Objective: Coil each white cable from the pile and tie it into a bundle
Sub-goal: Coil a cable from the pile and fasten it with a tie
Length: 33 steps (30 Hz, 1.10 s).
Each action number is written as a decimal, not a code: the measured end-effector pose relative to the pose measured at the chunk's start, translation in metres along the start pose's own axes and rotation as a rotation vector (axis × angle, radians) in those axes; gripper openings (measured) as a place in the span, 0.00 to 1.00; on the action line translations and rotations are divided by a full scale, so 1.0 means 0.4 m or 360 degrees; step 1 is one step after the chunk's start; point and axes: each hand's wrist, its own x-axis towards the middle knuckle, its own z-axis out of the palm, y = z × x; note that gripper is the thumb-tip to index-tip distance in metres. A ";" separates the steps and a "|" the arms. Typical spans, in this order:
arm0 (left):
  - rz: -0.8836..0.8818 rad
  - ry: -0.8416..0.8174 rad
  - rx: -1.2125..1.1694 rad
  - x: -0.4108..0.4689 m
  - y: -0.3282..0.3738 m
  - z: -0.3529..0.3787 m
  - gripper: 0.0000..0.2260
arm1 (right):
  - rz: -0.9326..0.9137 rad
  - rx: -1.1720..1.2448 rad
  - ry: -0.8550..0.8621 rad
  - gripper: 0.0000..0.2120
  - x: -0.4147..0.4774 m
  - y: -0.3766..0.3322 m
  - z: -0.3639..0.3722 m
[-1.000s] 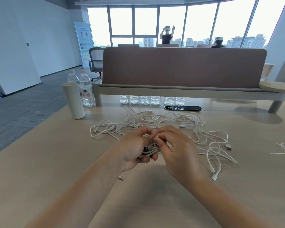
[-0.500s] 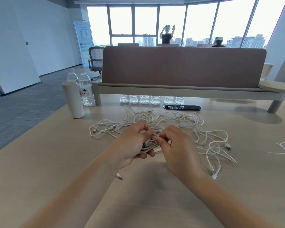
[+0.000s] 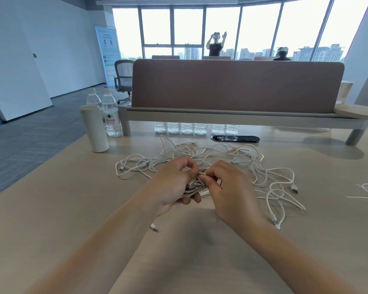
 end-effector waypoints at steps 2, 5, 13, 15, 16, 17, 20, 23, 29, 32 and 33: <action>0.0003 0.0001 0.0023 0.000 -0.001 0.000 0.05 | -0.0005 -0.0011 -0.0005 0.14 0.001 0.000 0.000; 0.0013 -0.0006 0.0063 0.000 -0.002 -0.001 0.05 | -0.0014 -0.0027 -0.0022 0.13 0.002 0.001 -0.001; 0.0055 0.0028 0.0182 -0.001 0.001 0.005 0.05 | -0.0044 -0.0092 -0.0075 0.10 0.006 0.007 -0.006; 0.0053 0.0033 0.0188 -0.002 0.001 0.007 0.05 | -0.0044 -0.0084 -0.0070 0.09 0.005 0.009 -0.006; 0.0050 0.0035 0.0185 -0.002 0.001 0.008 0.06 | -0.0042 -0.0077 -0.0064 0.08 0.004 0.011 -0.006; 0.0049 0.0034 0.0183 -0.002 0.002 0.009 0.06 | -0.0039 -0.0074 -0.0060 0.08 0.004 0.012 -0.007; 0.0048 0.0031 0.0190 -0.002 0.002 0.008 0.05 | -0.0036 -0.0071 -0.0071 0.10 0.004 0.012 -0.008; 0.0077 0.0027 0.0194 -0.001 0.001 0.006 0.06 | -0.0023 -0.0074 -0.0096 0.10 0.005 0.007 -0.011; 0.0120 0.0023 0.0212 -0.002 -0.005 0.010 0.07 | 0.0010 -0.0098 -0.0151 0.13 0.009 -0.006 -0.013; 0.0142 0.0044 0.0236 0.001 -0.011 0.012 0.07 | 0.0077 -0.0118 -0.0209 0.09 0.012 -0.010 -0.016; 0.0152 0.0051 0.0248 0.001 -0.012 0.013 0.07 | 0.0107 -0.0138 -0.0231 0.07 0.014 -0.012 -0.018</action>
